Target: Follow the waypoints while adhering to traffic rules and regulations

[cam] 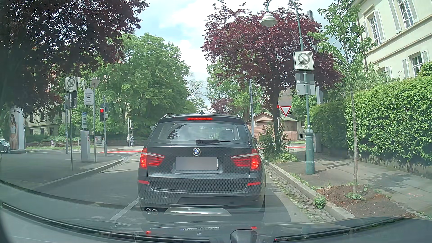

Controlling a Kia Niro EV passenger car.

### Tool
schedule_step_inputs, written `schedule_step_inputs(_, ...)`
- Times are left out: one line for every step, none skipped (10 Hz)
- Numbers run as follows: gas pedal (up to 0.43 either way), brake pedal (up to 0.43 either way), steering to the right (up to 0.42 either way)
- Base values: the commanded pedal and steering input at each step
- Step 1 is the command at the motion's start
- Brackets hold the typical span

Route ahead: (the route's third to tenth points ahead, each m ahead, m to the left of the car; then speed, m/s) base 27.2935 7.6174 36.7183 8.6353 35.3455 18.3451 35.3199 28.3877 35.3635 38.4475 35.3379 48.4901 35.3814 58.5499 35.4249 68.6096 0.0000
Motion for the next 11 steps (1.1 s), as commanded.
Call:
schedule_step_inputs(0.000, 0.280, -0.003)
schedule_step_inputs(0.000, 0.274, -0.003)
schedule_step_inputs(0.000, 0.274, -0.003)
schedule_step_inputs(0.000, 0.274, -0.003)
schedule_step_inputs(0.000, 0.274, -0.003)
schedule_step_inputs(0.000, 0.274, -0.003)
schedule_step_inputs(0.000, 0.274, -0.003)
schedule_step_inputs(0.000, 0.274, -0.003)
schedule_step_inputs(0.000, 0.274, -0.003)
schedule_step_inputs(0.000, 0.274, -0.003)
schedule_step_inputs(0.000, 0.274, -0.003)
